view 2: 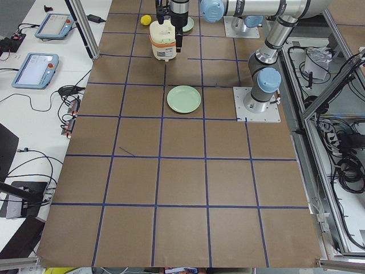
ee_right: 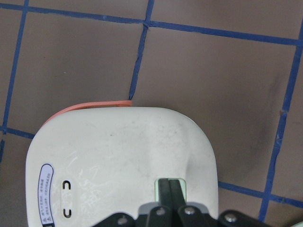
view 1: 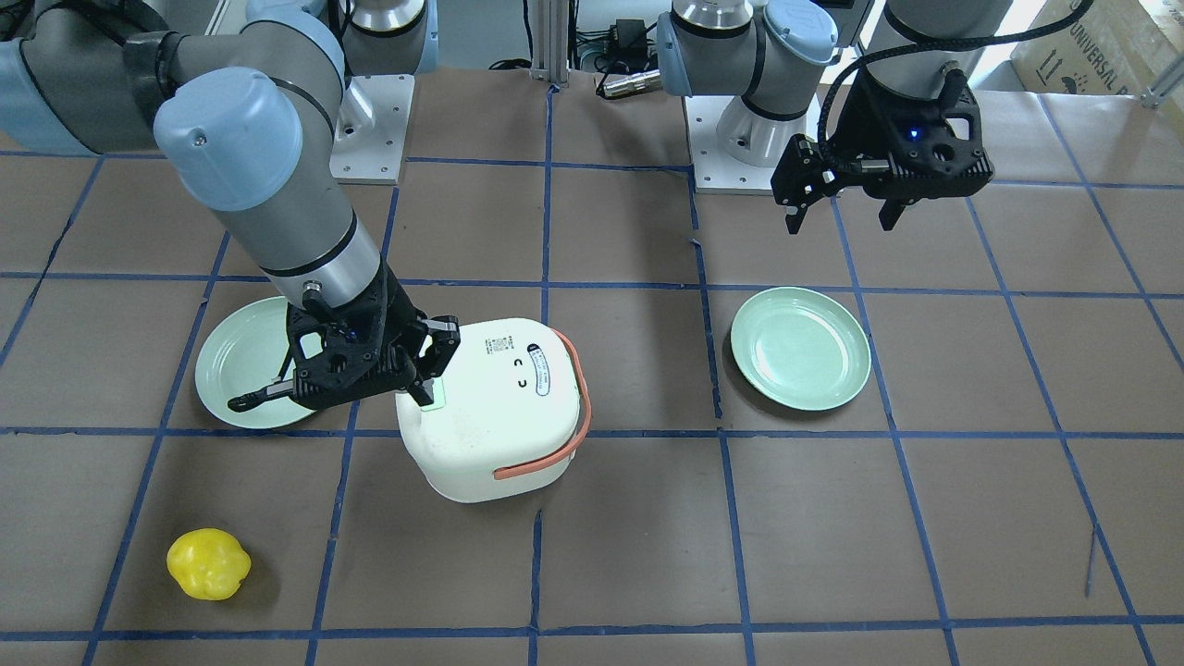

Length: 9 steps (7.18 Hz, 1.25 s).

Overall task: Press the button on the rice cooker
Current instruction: 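Press down on the green lid button with the right gripper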

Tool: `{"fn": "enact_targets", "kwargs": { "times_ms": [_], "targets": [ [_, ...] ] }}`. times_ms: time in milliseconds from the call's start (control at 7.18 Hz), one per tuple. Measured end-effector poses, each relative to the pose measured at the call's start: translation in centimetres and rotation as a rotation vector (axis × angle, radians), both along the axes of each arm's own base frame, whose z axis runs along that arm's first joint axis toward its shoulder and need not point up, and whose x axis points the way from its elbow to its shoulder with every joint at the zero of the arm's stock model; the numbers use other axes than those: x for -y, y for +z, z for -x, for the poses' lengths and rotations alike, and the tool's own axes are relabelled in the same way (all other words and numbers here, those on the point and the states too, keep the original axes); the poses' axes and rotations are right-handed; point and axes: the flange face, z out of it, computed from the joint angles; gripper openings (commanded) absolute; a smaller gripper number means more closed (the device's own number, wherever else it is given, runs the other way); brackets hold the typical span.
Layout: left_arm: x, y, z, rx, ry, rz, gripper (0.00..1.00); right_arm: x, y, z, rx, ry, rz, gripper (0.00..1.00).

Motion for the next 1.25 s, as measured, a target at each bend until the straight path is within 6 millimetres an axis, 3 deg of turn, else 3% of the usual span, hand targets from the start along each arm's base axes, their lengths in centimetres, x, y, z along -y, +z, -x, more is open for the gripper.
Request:
{"fn": "enact_targets", "kwargs": {
  "times_ms": [1253],
  "targets": [
    [0.0,0.0,0.0,0.0,0.0,0.0,1.0,-0.7,-2.0,0.1,0.005,0.005,-0.034,0.1]
  ]
}}
